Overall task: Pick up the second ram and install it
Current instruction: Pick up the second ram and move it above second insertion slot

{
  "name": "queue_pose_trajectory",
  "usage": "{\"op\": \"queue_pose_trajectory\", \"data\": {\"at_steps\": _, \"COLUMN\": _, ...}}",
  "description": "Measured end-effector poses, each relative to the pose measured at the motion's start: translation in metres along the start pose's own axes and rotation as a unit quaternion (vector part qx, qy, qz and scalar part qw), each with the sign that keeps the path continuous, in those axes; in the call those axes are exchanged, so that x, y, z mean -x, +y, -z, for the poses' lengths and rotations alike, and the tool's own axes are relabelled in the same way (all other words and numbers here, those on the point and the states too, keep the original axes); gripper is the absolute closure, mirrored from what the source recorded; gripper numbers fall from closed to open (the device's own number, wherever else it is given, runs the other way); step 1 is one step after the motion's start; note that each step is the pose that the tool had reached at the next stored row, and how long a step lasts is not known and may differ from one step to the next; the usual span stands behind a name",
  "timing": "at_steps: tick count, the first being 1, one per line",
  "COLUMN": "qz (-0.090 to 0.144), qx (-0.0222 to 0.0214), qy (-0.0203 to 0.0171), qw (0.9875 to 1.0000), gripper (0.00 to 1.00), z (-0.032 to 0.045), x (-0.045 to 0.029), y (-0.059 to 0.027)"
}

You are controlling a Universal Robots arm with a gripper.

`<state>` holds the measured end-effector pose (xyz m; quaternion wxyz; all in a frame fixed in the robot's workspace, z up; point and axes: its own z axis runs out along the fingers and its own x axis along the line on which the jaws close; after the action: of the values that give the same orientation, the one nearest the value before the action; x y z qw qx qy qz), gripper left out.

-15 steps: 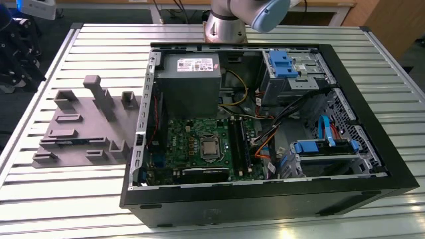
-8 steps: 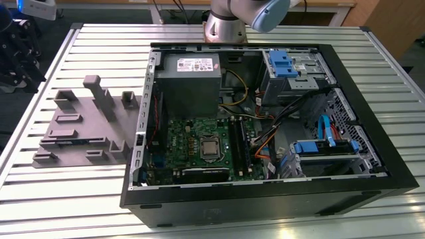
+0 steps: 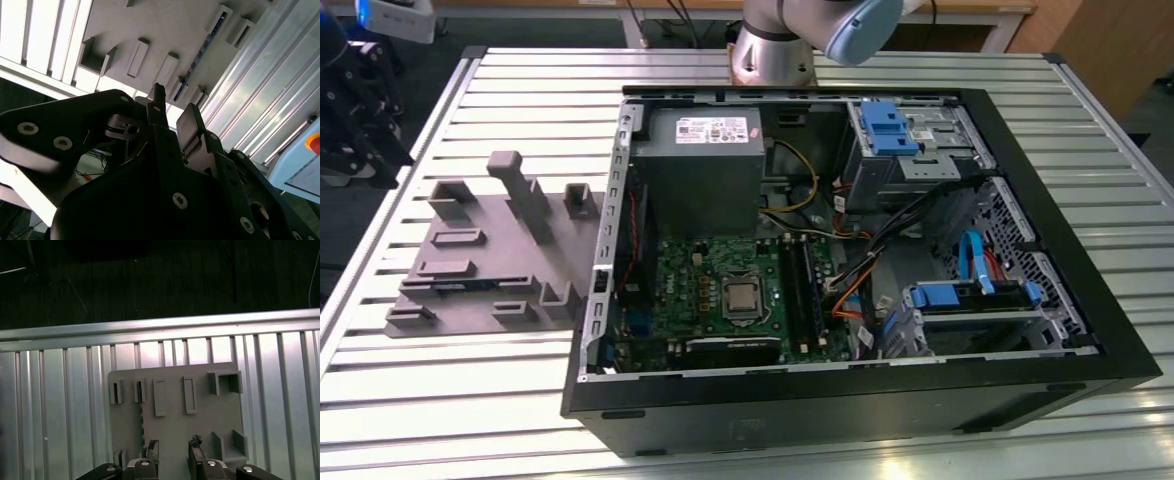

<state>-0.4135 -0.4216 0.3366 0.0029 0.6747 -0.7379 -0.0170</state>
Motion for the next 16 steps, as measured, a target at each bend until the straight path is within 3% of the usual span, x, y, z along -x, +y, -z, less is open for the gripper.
{"op": "queue_pose_trajectory", "data": {"at_steps": 16, "qz": 0.000, "qx": -0.0001, "qy": 0.0000, "qw": 1.0000, "gripper": 0.63, "z": -0.0059, "x": -0.0001, "y": -0.0002}}
